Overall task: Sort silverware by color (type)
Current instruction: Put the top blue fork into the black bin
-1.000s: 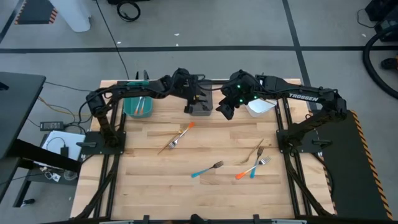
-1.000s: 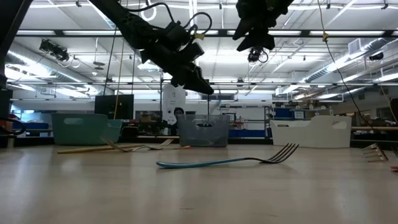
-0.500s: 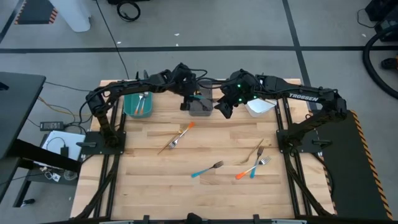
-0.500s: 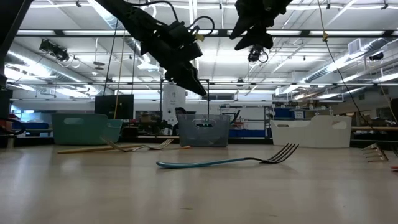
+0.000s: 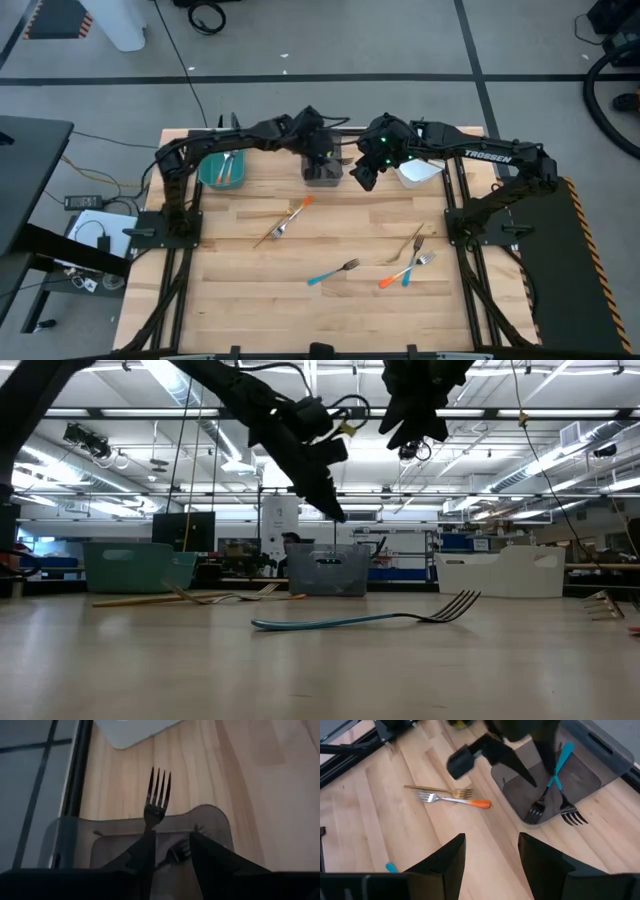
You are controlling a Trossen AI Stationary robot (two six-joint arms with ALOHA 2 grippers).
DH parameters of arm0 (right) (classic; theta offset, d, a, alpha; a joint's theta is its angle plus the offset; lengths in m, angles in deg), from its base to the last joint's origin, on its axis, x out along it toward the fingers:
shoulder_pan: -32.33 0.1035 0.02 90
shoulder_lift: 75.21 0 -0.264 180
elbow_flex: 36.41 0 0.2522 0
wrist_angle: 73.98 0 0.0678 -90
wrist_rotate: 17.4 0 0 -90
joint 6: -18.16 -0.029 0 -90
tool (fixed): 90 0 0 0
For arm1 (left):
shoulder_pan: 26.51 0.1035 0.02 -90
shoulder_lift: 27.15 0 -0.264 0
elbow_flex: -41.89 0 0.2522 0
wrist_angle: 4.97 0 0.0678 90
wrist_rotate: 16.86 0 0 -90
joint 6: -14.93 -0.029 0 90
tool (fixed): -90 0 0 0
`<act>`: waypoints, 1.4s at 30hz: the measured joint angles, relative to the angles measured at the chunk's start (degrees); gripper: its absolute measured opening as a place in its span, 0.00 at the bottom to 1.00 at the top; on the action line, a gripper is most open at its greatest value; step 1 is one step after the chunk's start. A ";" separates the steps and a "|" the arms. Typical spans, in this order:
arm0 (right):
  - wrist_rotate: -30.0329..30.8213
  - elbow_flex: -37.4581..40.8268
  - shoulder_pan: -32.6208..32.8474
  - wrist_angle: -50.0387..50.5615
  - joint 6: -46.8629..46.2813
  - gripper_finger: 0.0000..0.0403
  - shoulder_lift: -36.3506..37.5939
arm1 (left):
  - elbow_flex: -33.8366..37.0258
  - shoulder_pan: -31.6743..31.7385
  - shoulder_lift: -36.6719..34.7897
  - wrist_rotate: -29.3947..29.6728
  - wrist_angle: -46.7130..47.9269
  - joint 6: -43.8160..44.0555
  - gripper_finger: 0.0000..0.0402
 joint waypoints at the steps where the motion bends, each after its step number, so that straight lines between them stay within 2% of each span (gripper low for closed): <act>1: -0.01 0.02 0.02 0.02 -0.03 0.47 0.00 | -1.60 0.00 1.23 0.04 1.89 -0.04 0.32; 5: -0.01 0.02 -0.19 0.44 -0.99 0.47 0.15 | -7.31 0.00 5.60 0.16 7.93 -0.98 0.32; 8: 0.05 0.01 -1.10 2.58 -1.01 0.47 0.27 | -8.67 0.13 5.91 0.12 11.19 -1.06 0.32; 12: 0.16 0.44 -3.29 4.12 -0.57 0.47 -0.07 | -8.41 0.61 3.83 0.12 14.88 0.77 0.32; 20: -1.73 7.45 -8.50 -3.06 -0.97 0.45 -0.02 | -8.18 2.00 -1.41 -0.14 19.53 7.92 0.32; 25: -1.70 12.37 -10.46 -8.64 -2.45 0.43 -0.02 | -1.82 1.90 -6.78 -0.19 15.25 10.90 0.32; 30: -1.55 14.16 -11.69 -11.48 0.71 0.42 -1.47 | 7.24 1.17 -13.81 -0.08 9.06 15.20 0.32; 32: -3.31 14.16 -12.52 -11.60 2.58 0.42 -3.30 | 10.03 0.60 -16.15 0.66 7.29 16.60 0.32; 38: -4.79 9.22 -12.00 -9.73 8.81 0.42 -12.20 | 15.48 -1.29 -22.37 3.59 5.51 19.68 0.32; 42: -4.60 4.73 -11.97 -9.87 10.89 0.42 -15.08 | 18.50 -2.03 -26.47 3.84 5.62 22.62 0.32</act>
